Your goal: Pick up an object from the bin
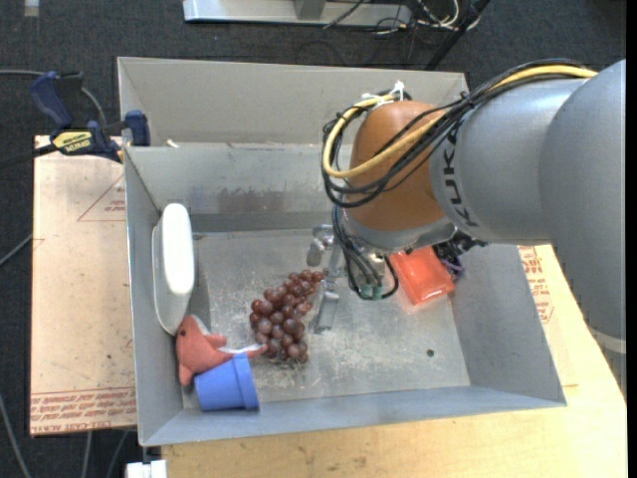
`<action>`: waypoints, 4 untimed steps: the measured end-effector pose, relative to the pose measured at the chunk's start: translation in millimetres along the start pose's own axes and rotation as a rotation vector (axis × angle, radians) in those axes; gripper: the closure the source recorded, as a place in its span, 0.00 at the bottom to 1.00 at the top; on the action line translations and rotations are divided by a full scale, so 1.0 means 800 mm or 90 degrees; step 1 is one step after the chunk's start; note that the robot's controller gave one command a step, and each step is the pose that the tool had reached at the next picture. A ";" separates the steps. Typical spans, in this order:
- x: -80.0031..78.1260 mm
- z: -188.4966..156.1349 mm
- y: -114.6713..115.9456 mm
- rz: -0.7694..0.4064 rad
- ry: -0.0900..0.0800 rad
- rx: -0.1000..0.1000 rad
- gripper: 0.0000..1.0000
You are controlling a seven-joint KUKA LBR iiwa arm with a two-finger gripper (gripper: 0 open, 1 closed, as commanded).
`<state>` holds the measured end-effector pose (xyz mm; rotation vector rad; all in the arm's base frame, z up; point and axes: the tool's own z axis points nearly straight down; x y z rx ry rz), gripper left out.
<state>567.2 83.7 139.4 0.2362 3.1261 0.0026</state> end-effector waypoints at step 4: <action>-0.015 -0.116 0.048 0.160 -0.005 -0.002 1.00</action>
Offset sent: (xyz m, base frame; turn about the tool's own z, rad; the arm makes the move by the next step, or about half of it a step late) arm 0.0041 0.0543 -0.0694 0.2694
